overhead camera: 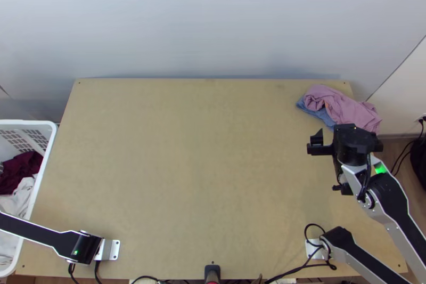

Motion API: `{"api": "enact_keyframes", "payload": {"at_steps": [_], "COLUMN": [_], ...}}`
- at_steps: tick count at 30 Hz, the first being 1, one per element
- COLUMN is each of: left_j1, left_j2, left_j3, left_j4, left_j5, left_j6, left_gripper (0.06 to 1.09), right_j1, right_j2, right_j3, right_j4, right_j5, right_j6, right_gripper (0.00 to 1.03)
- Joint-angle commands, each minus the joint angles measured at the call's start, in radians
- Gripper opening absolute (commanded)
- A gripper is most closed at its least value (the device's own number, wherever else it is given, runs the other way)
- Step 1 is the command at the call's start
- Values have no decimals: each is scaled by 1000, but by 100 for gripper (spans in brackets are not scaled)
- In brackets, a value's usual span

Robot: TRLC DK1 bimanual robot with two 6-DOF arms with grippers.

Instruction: Fold the t-shirt

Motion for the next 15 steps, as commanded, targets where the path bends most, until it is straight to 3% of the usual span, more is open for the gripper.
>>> {"api": "enact_keyframes", "payload": {"at_steps": [1, 15], "left_j1": [-3, -78], "left_j2": [-196, -712], "left_j3": [37, 35], "left_j4": [-71, -191], "left_j5": [116, 248], "left_j6": [-12, -38], "left_gripper": [10, 10], "right_j1": [1, -1], "right_j2": [21, -42], "right_j3": [42, 91], "right_j4": [13, 27], "right_j5": [0, 9], "right_j6": [7, 10], "right_gripper": [99, 99]}}
